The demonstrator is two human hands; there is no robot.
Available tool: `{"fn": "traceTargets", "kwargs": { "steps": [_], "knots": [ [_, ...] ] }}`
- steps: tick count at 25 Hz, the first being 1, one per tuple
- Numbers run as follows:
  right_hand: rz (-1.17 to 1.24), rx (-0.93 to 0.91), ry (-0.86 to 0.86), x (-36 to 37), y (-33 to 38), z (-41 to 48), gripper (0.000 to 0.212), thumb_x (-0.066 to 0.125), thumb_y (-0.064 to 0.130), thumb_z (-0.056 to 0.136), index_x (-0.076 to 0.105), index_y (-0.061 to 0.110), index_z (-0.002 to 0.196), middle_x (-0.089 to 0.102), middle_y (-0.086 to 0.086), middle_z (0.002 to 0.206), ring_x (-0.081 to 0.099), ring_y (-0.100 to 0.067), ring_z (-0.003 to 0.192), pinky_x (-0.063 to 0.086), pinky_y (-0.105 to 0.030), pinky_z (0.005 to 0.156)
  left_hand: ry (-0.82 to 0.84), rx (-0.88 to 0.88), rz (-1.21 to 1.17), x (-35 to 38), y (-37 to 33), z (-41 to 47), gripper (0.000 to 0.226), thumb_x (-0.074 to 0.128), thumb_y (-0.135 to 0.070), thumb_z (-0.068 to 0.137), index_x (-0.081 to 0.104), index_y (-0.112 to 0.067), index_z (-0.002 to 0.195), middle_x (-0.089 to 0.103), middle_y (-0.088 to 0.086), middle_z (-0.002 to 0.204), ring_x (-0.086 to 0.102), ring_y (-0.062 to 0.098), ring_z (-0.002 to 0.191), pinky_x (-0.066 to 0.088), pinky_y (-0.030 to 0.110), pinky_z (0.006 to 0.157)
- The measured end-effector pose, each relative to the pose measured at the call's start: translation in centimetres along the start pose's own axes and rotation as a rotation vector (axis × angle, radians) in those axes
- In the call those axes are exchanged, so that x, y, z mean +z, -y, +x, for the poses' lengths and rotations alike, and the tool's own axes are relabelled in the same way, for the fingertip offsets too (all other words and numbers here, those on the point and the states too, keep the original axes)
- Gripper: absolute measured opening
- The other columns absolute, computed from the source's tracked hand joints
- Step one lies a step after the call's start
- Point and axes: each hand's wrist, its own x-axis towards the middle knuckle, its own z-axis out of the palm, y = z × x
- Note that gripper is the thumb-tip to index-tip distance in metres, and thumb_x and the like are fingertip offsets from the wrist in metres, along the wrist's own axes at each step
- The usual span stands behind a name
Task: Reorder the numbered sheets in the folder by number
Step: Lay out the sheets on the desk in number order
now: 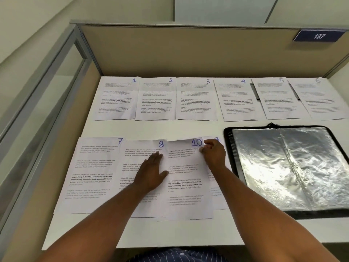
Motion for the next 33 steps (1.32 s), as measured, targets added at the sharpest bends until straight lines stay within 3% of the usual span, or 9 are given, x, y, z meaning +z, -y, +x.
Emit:
{"fn": "traceTargets", "kwargs": {
  "steps": [5,8,11,14,19,24,29,31,33],
  "knots": [
    [0.069,-0.088,-0.063,-3.8,1.0,0.5,0.013,0.072,0.000,0.087,0.071,0.013,0.089,0.069,-0.001,0.087,0.065,-0.021,0.086,0.053,-0.031,0.082,-0.104,-0.055,-0.086,-0.9,-1.1,0.9,0.079,0.064,-0.046,0.094,0.030,-0.014,0.157,0.031,0.004,0.163,0.027,0.021,0.151,0.018,0.038,0.124],
    [0.125,-0.115,-0.072,-6.1,1.2,0.3,0.014,0.075,0.005,0.083,0.074,0.019,0.086,0.074,-0.006,0.090,0.067,-0.022,0.085,0.057,-0.040,0.085,-0.158,-0.129,-0.359,-2.5,-3.3,2.4,0.072,0.072,-0.040,0.091,0.042,-0.014,0.152,0.047,0.003,0.154,0.045,0.025,0.140,0.034,0.036,0.116],
    [0.253,-0.120,-0.051,-8.3,1.6,-0.2,0.016,0.077,0.006,0.079,0.078,0.022,0.082,0.076,-0.007,0.088,0.069,-0.025,0.083,0.060,-0.039,0.079,-0.161,-0.142,-0.559,-3.9,-5.4,4.2,0.043,0.074,-0.030,0.092,0.064,-0.011,0.128,0.068,0.005,0.126,0.062,0.026,0.117,0.048,0.033,0.097],
    [0.303,-0.120,-0.080,-10.7,2.7,-0.7,0.018,0.075,-0.004,0.084,0.075,0.014,0.086,0.075,-0.001,0.080,0.067,-0.020,0.073,0.056,-0.032,0.067,-0.187,-0.090,-0.683,-5.0,-7.4,5.2,0.017,0.072,-0.021,0.093,0.074,-0.005,0.098,0.074,0.006,0.094,0.069,0.024,0.092,0.046,0.027,0.078],
    [0.345,-0.159,-0.067,-13.9,2.8,-0.7,0.019,0.074,-0.007,0.085,0.072,0.011,0.093,0.074,-0.001,0.079,0.070,-0.016,0.073,0.058,-0.034,0.070,-0.160,-0.051,-0.924,-7.4,-11.1,5.3,0.011,0.069,-0.012,0.094,0.073,-0.004,0.089,0.076,0.009,0.091,0.072,0.021,0.082,0.050,0.016,0.066],
    [0.217,-0.140,-0.088,-12.6,0.2,-0.3,0.018,0.062,0.018,0.094,0.077,0.027,0.088,0.077,-0.006,0.090,0.071,-0.024,0.081,0.058,-0.043,0.075,-0.190,-0.131,-1.005,-9.1,-12.1,4.4,0.012,0.064,-0.014,0.096,0.069,-0.013,0.085,0.070,-0.002,0.081,0.064,0.005,0.068,0.044,0.025,0.066],
    [-0.158,-0.199,0.077,-9.2,-4.1,-3.1,0.030,0.059,0.024,0.099,0.065,0.030,0.128,0.067,0.007,0.118,0.063,-0.012,0.103,0.048,-0.027,0.087,-0.191,-0.195,-1.001,-9.1,-10.1,3.3,0.017,0.063,-0.011,0.097,0.065,-0.012,0.080,0.062,0.001,0.073,0.053,0.015,0.068,0.045,0.030,0.069],
    [-0.210,-0.172,0.065,-8.1,-5.7,-3.5,0.028,0.060,0.049,0.092,0.065,0.042,0.118,0.068,0.009,0.115,0.065,-0.009,0.097,0.054,-0.032,0.087,-0.178,-0.253,-1.009,-8.3,-9.4,2.6,0.017,0.063,-0.010,0.097,0.064,-0.010,0.080,0.063,0.002,0.072,0.055,0.015,0.065,0.047,0.032,0.070],
    [-0.194,-0.143,0.046,-7.7,-6.4,-3.5,0.026,0.060,0.053,0.088,0.067,0.041,0.109,0.070,0.013,0.103,0.067,-0.009,0.092,0.056,-0.032,0.083,-0.175,-0.317,-1.036,-7.2,-8.6,1.8,0.013,0.063,-0.011,0.097,0.065,-0.009,0.085,0.068,0.006,0.079,0.061,0.016,0.065,0.052,0.035,0.074]
  ]
}}
